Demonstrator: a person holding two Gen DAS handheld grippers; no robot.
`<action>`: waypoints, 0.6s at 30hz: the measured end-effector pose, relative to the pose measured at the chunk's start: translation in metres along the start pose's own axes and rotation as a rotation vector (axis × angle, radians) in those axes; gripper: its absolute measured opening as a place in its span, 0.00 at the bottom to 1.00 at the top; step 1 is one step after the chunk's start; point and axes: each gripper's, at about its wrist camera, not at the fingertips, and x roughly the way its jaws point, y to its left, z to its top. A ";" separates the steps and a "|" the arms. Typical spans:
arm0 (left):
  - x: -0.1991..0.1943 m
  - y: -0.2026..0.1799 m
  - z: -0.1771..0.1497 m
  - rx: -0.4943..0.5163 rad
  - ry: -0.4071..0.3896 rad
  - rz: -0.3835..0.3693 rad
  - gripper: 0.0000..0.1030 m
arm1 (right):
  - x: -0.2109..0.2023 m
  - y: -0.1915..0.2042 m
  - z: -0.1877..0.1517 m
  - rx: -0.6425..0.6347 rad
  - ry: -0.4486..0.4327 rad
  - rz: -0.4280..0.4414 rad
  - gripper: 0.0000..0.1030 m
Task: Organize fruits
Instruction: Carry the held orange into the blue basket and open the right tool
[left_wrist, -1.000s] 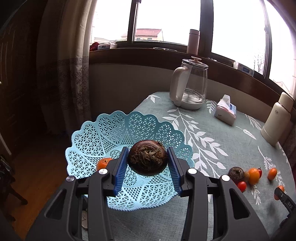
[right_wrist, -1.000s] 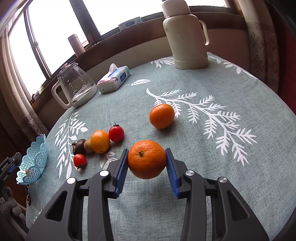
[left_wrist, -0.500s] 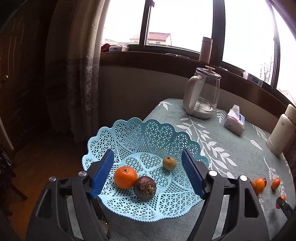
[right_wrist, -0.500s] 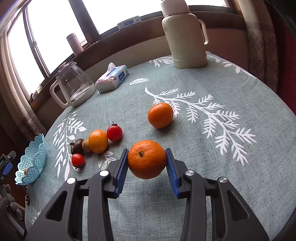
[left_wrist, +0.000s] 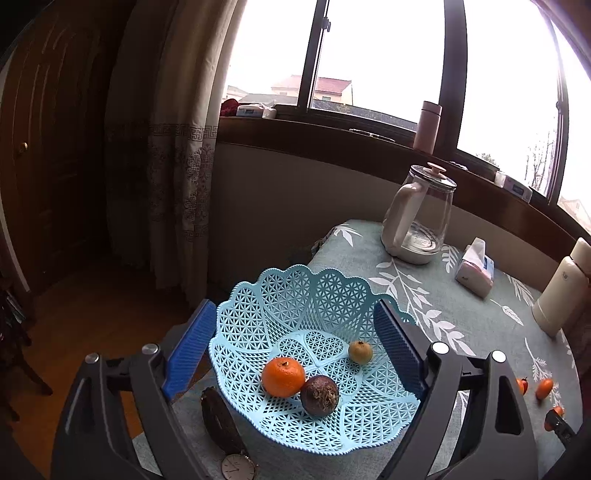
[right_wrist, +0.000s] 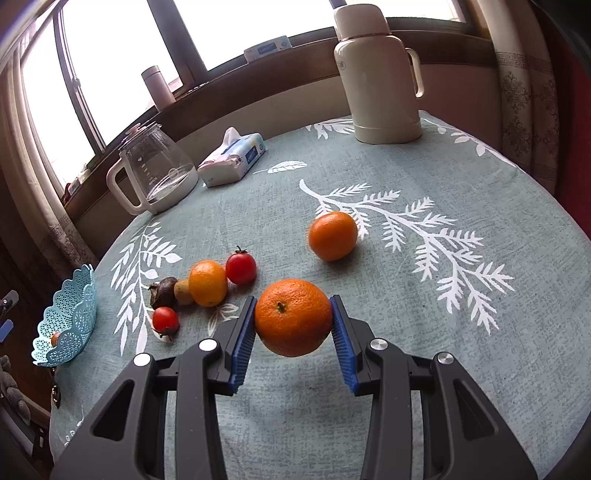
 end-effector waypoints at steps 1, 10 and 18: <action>0.000 0.001 0.001 -0.004 -0.002 -0.002 0.87 | 0.000 0.005 0.001 -0.004 0.004 0.016 0.39; -0.004 0.014 0.006 -0.044 -0.003 -0.018 0.87 | 0.006 0.115 0.010 -0.182 0.045 0.231 0.39; -0.005 0.027 0.012 -0.083 -0.004 -0.026 0.87 | 0.024 0.219 -0.002 -0.329 0.100 0.371 0.39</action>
